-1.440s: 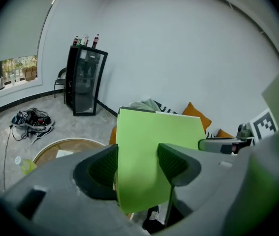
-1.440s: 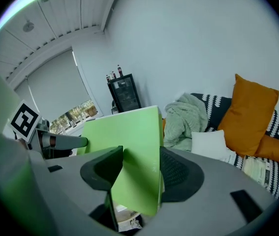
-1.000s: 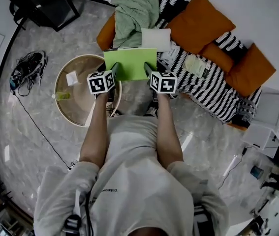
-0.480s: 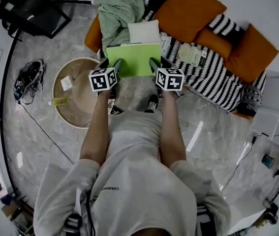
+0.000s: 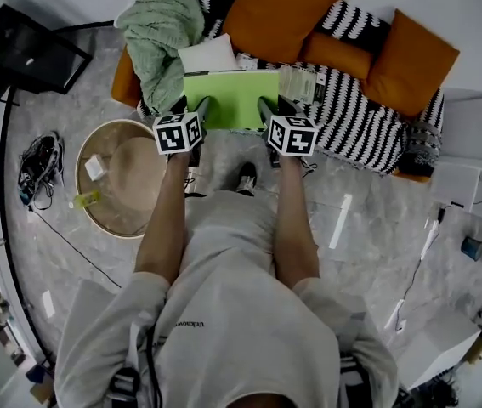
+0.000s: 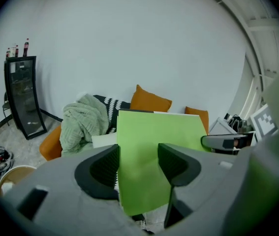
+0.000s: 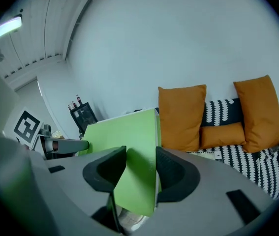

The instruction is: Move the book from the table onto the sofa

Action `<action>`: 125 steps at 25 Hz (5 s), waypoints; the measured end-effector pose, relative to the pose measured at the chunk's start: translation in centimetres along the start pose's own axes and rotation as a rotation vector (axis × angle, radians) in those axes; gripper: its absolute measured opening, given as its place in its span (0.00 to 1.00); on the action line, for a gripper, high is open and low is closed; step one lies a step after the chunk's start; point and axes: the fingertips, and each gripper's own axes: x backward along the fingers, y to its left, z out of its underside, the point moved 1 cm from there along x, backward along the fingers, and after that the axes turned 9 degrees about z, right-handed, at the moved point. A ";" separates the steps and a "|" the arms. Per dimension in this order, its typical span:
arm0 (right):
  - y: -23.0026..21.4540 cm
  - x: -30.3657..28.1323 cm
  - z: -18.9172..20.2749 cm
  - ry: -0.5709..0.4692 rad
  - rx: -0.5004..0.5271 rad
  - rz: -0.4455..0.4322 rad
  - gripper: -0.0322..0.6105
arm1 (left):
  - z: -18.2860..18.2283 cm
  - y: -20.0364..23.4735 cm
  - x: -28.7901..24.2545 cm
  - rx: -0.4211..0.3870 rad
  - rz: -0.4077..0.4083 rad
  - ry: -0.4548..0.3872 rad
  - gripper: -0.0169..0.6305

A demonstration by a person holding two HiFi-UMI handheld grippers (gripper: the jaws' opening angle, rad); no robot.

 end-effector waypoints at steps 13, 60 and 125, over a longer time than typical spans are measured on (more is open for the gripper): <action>-10.9 4.4 1.3 -0.036 -0.113 0.132 0.34 | 0.6 -9.9 -6.7 -0.107 0.111 0.055 0.42; -18.9 9.3 1.7 -0.091 -0.184 0.216 0.34 | 1.0 -18.6 -10.7 -0.207 0.238 0.132 0.42; -25.4 0.6 -2.9 0.031 -0.164 0.274 0.37 | -2.5 -17.9 -21.3 -0.157 0.321 0.280 0.42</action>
